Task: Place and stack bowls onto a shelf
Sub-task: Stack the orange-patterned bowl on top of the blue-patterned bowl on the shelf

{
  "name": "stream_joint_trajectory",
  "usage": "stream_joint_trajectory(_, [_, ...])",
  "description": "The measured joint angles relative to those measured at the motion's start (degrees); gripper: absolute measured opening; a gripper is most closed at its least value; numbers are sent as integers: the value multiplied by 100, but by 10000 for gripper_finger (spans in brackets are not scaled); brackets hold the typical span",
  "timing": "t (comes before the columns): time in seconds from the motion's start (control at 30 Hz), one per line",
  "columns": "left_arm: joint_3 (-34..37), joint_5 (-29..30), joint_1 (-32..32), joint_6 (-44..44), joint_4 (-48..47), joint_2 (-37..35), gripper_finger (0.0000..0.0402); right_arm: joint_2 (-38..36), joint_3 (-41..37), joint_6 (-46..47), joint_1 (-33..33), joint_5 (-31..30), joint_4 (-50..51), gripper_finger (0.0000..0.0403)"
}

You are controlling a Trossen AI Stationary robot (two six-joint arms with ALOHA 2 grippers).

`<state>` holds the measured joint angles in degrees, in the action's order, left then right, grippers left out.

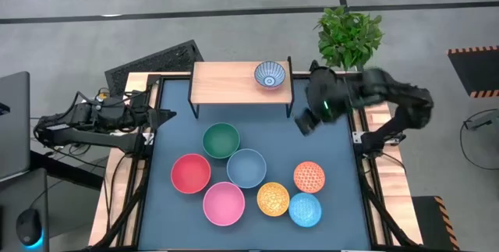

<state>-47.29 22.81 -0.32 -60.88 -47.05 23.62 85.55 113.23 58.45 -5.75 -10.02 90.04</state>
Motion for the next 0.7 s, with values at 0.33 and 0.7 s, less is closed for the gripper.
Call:
stream_joint_trajectory(0.33, [0,-7,2,20,-34,0,283,-883,-3754,2965,-1333,102,-425,192])
stream_joint_trajectory(0.7, [0,-117,4,-30,-257,0,283,-1421,-6534,3589,-1601,416,-3568,242])
